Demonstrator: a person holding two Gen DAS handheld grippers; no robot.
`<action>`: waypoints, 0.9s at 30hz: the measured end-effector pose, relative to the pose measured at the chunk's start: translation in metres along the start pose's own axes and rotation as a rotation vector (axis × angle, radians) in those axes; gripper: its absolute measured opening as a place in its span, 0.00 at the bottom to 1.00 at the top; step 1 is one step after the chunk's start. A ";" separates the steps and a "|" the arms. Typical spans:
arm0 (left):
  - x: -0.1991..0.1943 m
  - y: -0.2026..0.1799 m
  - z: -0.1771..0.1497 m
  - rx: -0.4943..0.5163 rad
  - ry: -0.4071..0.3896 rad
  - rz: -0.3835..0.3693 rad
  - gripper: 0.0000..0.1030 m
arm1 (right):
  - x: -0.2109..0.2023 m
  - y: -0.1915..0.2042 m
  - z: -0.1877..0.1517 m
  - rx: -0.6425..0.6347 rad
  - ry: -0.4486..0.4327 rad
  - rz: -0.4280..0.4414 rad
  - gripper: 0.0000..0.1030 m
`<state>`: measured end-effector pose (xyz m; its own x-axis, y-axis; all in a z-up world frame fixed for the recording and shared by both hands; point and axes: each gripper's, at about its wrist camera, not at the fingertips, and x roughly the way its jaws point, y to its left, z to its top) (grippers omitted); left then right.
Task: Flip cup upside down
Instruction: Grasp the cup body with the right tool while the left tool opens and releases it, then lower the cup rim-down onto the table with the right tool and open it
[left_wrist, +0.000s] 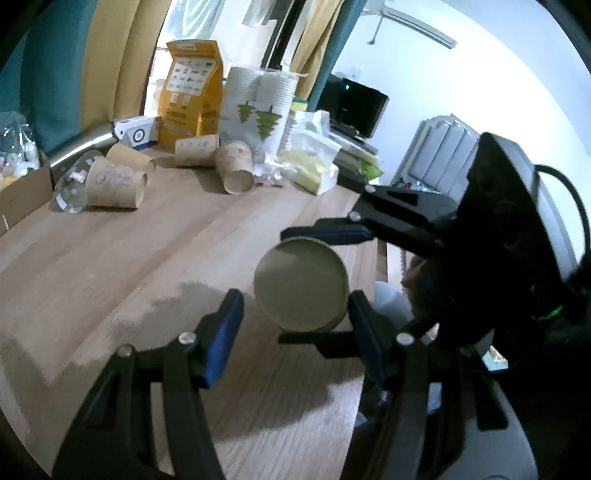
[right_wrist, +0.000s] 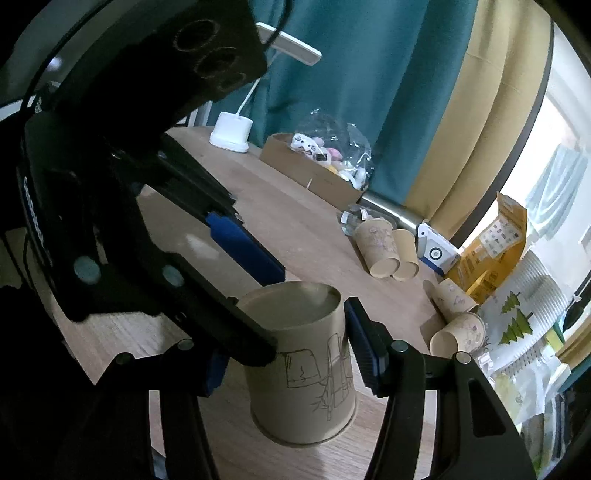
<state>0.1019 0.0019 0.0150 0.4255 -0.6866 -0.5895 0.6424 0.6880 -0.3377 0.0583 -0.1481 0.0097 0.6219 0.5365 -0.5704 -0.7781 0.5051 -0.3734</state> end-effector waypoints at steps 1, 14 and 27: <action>-0.002 0.001 0.000 -0.005 -0.004 0.005 0.64 | 0.000 -0.001 0.000 0.004 0.001 -0.004 0.58; -0.058 0.005 -0.024 -0.075 -0.314 0.274 0.75 | -0.005 -0.038 -0.001 0.239 -0.061 -0.021 0.58; -0.039 -0.003 -0.054 -0.158 -0.440 0.515 0.75 | -0.003 -0.045 -0.035 0.617 -0.141 -0.066 0.59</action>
<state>0.0495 0.0393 -0.0006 0.8916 -0.2719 -0.3620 0.2030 0.9548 -0.2171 0.0883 -0.1956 0.0025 0.7054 0.5531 -0.4432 -0.5698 0.8145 0.1095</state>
